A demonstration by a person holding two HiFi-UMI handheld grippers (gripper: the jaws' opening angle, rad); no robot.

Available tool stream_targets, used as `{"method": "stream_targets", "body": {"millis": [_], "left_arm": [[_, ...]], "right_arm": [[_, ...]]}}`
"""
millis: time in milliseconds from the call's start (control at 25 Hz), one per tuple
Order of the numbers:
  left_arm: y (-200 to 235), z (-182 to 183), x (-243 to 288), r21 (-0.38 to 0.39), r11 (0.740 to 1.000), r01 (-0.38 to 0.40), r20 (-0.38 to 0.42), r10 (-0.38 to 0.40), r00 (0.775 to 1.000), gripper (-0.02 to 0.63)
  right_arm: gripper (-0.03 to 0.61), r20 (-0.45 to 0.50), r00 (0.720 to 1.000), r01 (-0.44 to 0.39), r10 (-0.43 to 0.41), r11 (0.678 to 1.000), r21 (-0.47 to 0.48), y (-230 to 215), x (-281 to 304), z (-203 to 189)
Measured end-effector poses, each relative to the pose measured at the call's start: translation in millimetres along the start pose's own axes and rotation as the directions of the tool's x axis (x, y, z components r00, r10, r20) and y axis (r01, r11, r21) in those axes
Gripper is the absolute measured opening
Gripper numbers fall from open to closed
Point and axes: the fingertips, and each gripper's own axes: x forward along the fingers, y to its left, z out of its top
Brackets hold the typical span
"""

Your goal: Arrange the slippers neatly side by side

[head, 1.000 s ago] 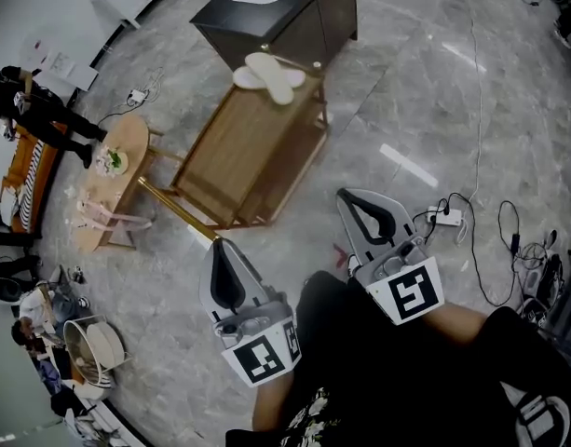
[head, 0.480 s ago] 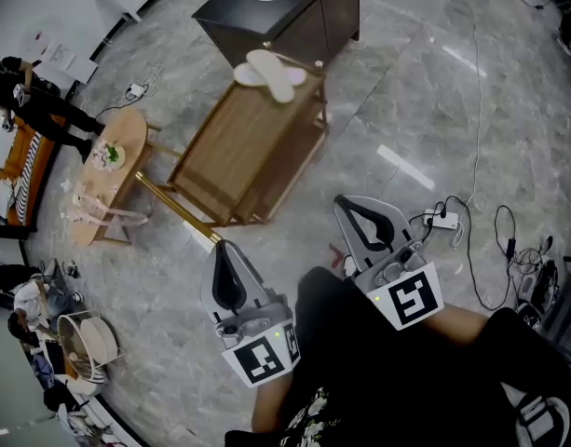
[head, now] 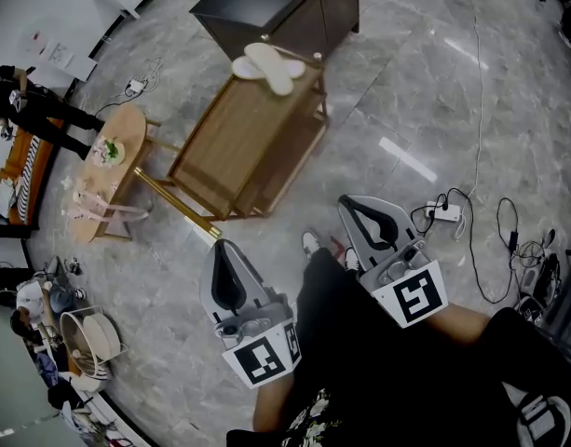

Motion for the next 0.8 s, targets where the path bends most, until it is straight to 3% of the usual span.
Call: {"method": "stream_targets", "body": {"millis": [440,800], "left_arm": [[-8.7,-14.6,18.6,-0.019,0.998,0.055,-0.029,-0.056,0.998,-0.011],[-6.7,-19.2,45.6,-0.015,0.998,0.066,-0.048,-0.066,0.997,-0.011]], "right_arm": [[-0.002,-0.059,0.996,0.072,-0.073,0.997,-0.013,-21.8,-3.8,-14.4],[-0.002,-0.084,0.995,0.049,-0.048,0.999,0.001,-31.0,22.5,-25.2]]}}
